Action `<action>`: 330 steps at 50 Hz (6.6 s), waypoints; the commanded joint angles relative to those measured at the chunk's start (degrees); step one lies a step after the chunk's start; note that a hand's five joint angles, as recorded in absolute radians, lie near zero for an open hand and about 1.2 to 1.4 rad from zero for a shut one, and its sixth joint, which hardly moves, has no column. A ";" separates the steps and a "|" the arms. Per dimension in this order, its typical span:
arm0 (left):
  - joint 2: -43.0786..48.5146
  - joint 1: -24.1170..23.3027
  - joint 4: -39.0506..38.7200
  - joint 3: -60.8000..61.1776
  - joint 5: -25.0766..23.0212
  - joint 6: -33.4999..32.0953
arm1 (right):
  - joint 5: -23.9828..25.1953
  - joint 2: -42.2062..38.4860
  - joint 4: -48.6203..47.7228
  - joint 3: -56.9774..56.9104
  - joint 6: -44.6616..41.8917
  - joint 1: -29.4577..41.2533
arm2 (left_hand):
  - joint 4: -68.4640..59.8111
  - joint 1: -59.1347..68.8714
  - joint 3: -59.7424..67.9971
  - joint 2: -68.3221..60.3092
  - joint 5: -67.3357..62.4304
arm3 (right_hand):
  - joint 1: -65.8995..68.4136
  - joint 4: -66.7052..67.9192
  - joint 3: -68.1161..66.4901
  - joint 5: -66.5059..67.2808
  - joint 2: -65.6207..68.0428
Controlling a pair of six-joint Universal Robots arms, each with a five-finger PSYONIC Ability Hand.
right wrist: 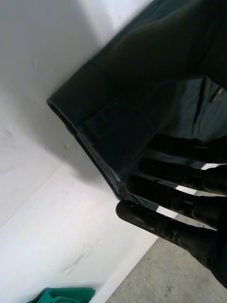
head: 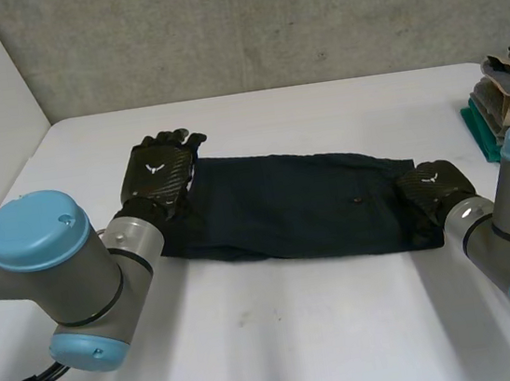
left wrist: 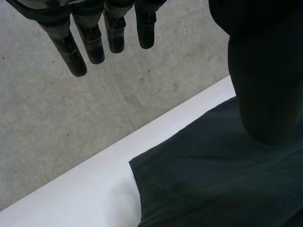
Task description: Fold the laundry.
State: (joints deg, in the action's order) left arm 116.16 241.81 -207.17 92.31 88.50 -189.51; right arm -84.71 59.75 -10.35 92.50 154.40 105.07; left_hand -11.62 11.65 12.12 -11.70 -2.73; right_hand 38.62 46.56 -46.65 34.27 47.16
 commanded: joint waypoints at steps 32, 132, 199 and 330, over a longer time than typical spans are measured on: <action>-6.12 1.82 0.10 2.88 0.45 0.37 | 24.76 6.45 -15.31 1.90 -34.34 12.60 | 1.62 -1.65 -2.12 1.70 2.73 | 41.38 33.44 -33.35 35.73 32.84; -14.12 -3.37 29.63 -11.36 -33.74 5.20 | 3.85 -2.61 -23.66 9.99 -0.67 17.54 | 0.74 -0.76 -1.23 0.81 1.85 | -28.62 -36.56 36.65 -34.27 -37.16; -14.47 -2.49 27.96 -11.54 -31.46 5.91 | 18.35 2.84 -25.41 -37.91 10.91 -19.36 | 0.40 -0.43 -0.89 0.47 1.51 | 41.38 33.44 -33.35 35.73 32.84; -14.47 -3.63 27.96 -10.83 -31.46 8.81 | 29.35 0.64 13.34 -33.34 23.76 -38.10 | 0.40 -0.43 -0.89 0.47 1.51 | -28.62 -36.56 36.65 -34.27 -37.16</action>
State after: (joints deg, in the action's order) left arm 101.69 238.20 -179.21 81.41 57.04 -180.71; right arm -54.08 66.89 1.56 64.29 177.73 62.91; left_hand -11.62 11.65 12.12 -11.70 -2.73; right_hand 11.54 13.75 -12.59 3.38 12.94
